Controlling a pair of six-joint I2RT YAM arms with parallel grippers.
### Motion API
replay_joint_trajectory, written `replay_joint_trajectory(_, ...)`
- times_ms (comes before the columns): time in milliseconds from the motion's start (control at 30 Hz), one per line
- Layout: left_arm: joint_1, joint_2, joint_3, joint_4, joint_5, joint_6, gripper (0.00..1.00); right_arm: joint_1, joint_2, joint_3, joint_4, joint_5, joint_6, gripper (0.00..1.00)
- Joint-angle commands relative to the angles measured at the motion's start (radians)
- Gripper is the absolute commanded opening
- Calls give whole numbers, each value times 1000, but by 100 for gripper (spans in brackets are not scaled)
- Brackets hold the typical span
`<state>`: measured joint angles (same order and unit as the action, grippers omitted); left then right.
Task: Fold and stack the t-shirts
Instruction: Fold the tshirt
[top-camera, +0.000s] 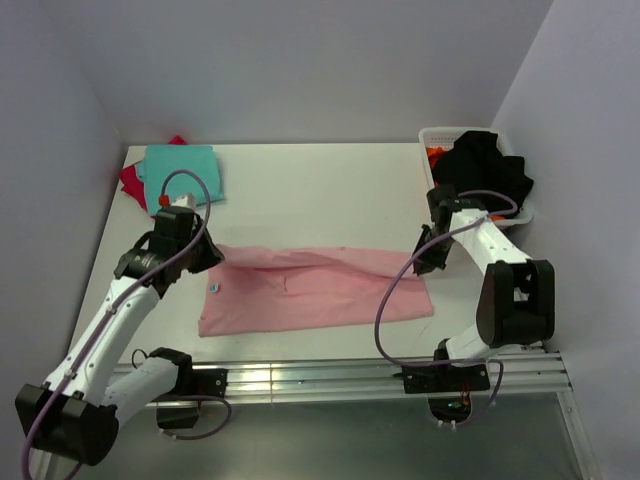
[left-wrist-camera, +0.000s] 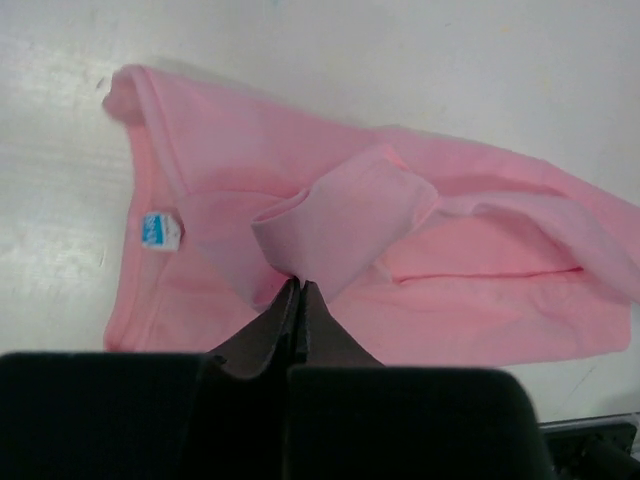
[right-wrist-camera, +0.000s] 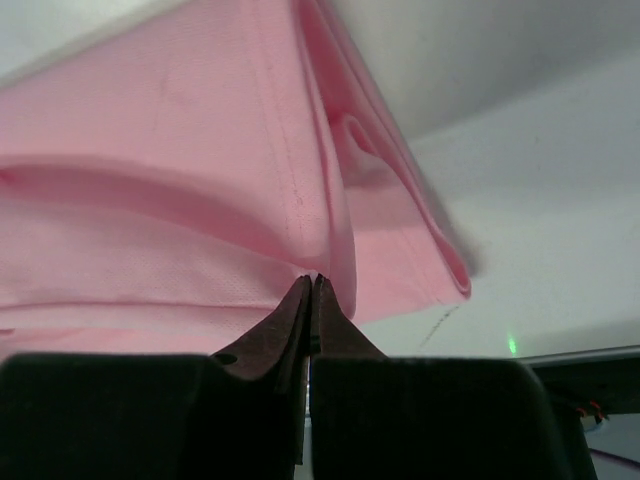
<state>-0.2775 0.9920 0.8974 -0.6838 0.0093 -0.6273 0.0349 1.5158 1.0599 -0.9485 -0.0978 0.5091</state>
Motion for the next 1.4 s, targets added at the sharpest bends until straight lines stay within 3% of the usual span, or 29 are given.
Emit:
replay_joint_trajectory(0, -64, -49, -17, -37, -130, -109, 5, 0, -66, -104, 100, 27, 35, 0)
replay_joint_trajectory(67, -101, -20, -8, -65, -153, -150, 23, -1, -69, -135, 114, 36, 49, 0)
replay_joint_trajectory(100, -101, 3, -3, -124, -190, -166, 39, -1, -63, -133, 114, 50, 54, 12)
replay_joint_trajectory(133, -103, 52, 1, -164, -213, -185, 55, -1, -54, -127, 111, 56, 57, 32)
replay_joint_trajectory(167, -110, 74, 20, -192, -233, -205, 62, -3, -49, -108, 108, 61, 60, 74)
replay_joint_trajectory(200, -124, 89, 29, -212, -250, -236, 92, -4, -48, -94, 97, 67, 62, 95)
replay_joint_trajectory(233, -152, 97, 32, -244, -271, -258, 99, -4, -45, -60, 91, 78, 65, 100)
replay_joint_trajectory(500, -181, -24, 24, -229, -275, -367, 99, -6, -57, 43, 48, 50, 54, 100)
replay_joint_trajectory(633, -183, 111, 78, -200, -264, -347, 88, -6, -62, 23, 65, 15, 54, 100)
replay_joint_trajectory(700, -181, 221, 90, -137, -198, -344, 73, -6, -65, 9, 76, 1, 54, 100)
replay_joint_trajectory(800, -180, 356, 118, -36, -147, -296, 47, -6, -71, 0, 79, -8, 52, 100)
replay_joint_trajectory(833, -174, 452, 158, 10, -137, -244, 18, -6, -80, 5, 68, -3, 43, 99)
replay_joint_trajectory(867, -173, 453, 176, 10, -137, -244, 17, -6, -80, 5, 68, -3, 43, 99)
replay_joint_trajectory(900, -170, 486, 192, 15, -134, -226, 0, -6, -83, 5, 60, -2, 40, 99)
replay_joint_trajectory(1033, -166, 629, 248, 32, -126, -207, 0, -6, -104, 8, 45, 13, 28, 98)
replay_joint_trajectory(1367, -131, 798, 282, 79, -103, -206, 0, -6, -85, 23, 33, 13, 19, 96)
